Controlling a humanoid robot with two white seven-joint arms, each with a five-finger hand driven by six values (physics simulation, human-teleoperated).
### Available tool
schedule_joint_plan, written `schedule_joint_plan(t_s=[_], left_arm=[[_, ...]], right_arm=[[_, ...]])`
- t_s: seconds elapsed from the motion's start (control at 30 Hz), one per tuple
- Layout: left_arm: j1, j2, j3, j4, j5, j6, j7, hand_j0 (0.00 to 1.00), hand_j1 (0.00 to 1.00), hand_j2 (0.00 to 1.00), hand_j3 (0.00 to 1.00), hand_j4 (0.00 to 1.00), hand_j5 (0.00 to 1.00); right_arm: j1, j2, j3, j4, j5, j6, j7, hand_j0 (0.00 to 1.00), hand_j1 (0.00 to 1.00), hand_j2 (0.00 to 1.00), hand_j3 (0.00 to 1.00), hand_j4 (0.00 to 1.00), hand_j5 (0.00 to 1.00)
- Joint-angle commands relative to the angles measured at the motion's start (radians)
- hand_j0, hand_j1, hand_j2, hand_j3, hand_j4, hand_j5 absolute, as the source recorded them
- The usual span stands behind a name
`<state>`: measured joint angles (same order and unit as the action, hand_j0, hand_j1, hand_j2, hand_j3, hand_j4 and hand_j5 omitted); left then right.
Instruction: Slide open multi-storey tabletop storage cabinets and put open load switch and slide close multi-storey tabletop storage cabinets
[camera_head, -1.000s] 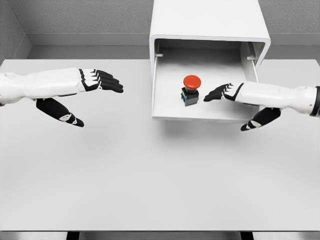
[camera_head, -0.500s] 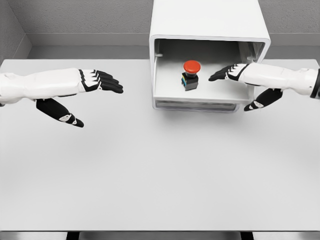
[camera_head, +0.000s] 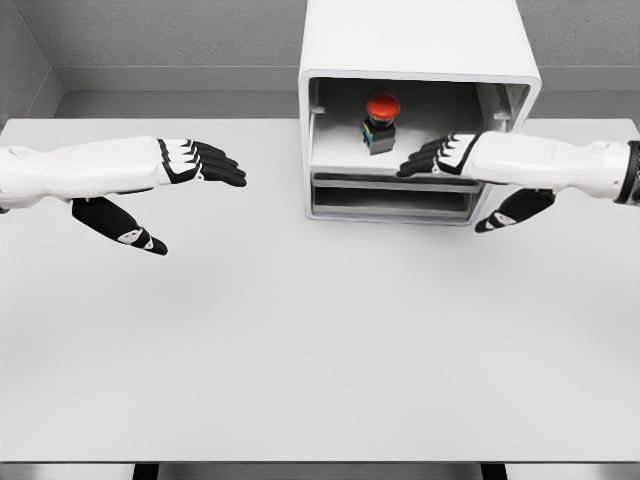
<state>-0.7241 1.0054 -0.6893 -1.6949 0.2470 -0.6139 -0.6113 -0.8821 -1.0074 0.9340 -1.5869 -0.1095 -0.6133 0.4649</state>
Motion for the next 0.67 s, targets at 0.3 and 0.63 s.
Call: schedule_joint_plan(t_s=[0.3, 0.63], left_arm=[[0.000, 0.007, 0.007, 0.000, 0.009, 0.003, 0.000, 1.00, 1.00, 1.00, 1.00, 1.00, 1.00], [0.000, 0.004, 0.007, 0.031, 0.008, 0.003, 0.000, 1.00, 1.00, 1.00, 1.00, 1.00, 1.00]], right_arm=[[0.003, 0.000, 0.025, -0.061, -0.004, 0.002, 0.009, 1.00, 1.00, 1.00, 1.00, 1.00, 1.00], [0.043, -0.109, 0.023, -0.062, 0.016, 0.002, 0.006, 1.00, 1.00, 1.00, 1.00, 1.00, 1.00]])
